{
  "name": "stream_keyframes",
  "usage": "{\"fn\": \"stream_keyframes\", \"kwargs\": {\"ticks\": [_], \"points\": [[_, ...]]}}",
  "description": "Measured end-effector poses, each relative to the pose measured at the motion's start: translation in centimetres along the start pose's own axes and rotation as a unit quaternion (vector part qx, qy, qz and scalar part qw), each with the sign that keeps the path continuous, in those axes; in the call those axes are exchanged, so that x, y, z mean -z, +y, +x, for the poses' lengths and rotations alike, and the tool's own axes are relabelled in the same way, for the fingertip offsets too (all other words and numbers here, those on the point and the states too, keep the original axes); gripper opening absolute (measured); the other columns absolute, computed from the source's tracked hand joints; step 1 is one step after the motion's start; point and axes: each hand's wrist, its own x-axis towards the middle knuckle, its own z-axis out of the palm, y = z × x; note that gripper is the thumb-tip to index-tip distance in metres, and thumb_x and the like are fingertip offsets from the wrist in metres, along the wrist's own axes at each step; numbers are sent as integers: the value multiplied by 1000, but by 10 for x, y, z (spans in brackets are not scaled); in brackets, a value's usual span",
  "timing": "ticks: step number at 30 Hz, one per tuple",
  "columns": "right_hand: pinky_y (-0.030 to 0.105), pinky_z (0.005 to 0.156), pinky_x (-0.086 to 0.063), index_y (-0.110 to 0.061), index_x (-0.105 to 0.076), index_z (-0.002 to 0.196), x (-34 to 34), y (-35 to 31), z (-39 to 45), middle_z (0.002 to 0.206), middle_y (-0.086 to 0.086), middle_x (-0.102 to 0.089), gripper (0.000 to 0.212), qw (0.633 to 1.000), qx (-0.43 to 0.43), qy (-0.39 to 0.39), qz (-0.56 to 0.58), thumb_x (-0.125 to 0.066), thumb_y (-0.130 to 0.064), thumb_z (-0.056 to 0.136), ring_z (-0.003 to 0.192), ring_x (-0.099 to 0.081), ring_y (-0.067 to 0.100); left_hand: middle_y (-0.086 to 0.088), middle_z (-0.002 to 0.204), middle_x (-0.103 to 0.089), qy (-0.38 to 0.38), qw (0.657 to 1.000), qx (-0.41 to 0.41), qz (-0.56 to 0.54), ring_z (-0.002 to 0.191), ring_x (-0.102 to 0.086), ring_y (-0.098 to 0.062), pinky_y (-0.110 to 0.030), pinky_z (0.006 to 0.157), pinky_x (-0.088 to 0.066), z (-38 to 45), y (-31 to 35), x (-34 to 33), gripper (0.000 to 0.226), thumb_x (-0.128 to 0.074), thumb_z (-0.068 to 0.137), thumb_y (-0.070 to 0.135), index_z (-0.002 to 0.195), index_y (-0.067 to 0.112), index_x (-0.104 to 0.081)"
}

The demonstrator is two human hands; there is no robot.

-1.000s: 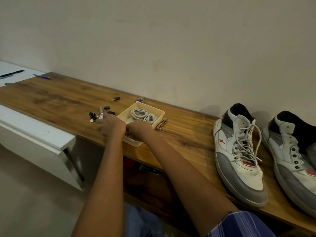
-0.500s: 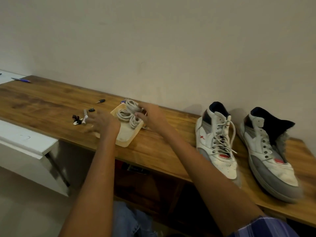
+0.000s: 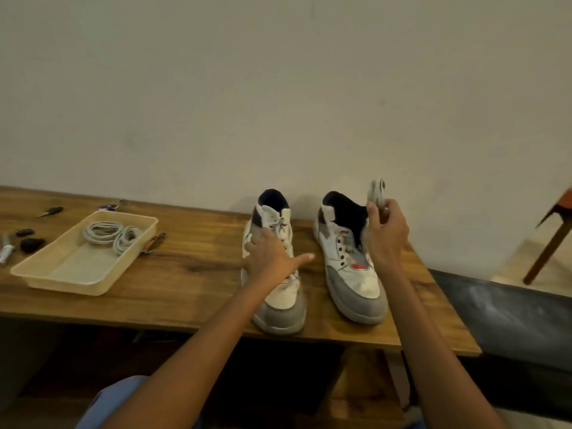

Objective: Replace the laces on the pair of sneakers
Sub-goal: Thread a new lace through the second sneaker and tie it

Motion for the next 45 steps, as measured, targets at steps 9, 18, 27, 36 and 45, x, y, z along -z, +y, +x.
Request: {"fn": "stream_keyframes", "kwargs": {"ticks": [9, 18, 27, 36, 45], "points": [[29, 62, -29, -3, -53, 92, -2, 64, -21, 83, 8, -54, 18, 984, -91, -119, -94, -46, -18, 99, 76, -47, 21, -20, 140, -32, 54, 995, 27, 80, 129, -33, -36, -52, 100, -40, 13, 11, -7, 94, -79, 71, 34, 137, 3, -20], [25, 54, -28, -12, -46, 89, -41, 35, -53, 84, 5, -51, 11, 982, -82, -129, -110, -44, -17, 99, 75, -45, 18, -18, 153, -14, 232, 967, -97, 37, 141, -14, -34, -48, 113, -24, -11, 38, -24, 96, -68, 82, 34, 148, 5, -5], [35, 69, -55, -7, -57, 96, 8, 23, -13, 88, 10, -65, 22, 957, -103, -261, 68, -45, -25, 100, 79, -67, 24, -7, 117, -57, 73, 936, -251, -236, 103, -59, -20, -32, 87, -52, -11, 68, -53, 37, -55, 93, 14, 129, 10, -46], [26, 61, -50, -16, -64, 98, 53, 30, 19, 94, 4, -60, 19, 955, -136, -260, 40, -45, -18, 99, 86, -53, 16, -9, 81, -64, -57, 888, -94, -446, 58, -63, -10, -22, 57, -57, -3, 90, -58, 5, -58, 92, 11, 87, 8, -59], [35, 73, -51, -16, -68, 91, 80, 45, 31, 81, -9, -61, 23, 991, -72, -107, 23, -46, -15, 98, 77, -54, 8, -5, 144, -38, -32, 964, -183, -192, 125, -46, -25, -43, 100, -43, -6, 105, -78, 78, -71, 81, 26, 144, 17, -27]]}}
